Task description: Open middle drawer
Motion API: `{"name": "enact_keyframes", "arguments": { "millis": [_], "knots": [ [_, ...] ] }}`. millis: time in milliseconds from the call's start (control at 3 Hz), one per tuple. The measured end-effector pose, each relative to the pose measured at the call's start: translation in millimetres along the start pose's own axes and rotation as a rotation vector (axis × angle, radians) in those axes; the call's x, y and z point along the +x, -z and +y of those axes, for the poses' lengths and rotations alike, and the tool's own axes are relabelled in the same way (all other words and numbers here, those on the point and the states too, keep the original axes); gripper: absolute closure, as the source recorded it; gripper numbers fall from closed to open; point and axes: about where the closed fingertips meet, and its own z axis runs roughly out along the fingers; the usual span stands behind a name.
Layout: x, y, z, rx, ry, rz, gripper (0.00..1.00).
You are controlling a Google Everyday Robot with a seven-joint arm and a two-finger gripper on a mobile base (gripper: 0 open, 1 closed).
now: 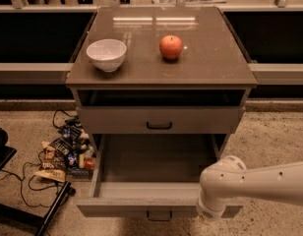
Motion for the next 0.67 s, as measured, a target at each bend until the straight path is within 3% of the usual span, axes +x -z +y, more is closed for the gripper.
{"name": "enact_keyframes", "arguments": {
  "millis": [333, 667],
  "knots": [
    [-0.6, 1.1, 0.4, 0.002, -0.001, 0.001, 1.00],
    [0.0, 2.2, 1.9, 0.003, -0.003, 0.003, 1.00]
  ]
}}
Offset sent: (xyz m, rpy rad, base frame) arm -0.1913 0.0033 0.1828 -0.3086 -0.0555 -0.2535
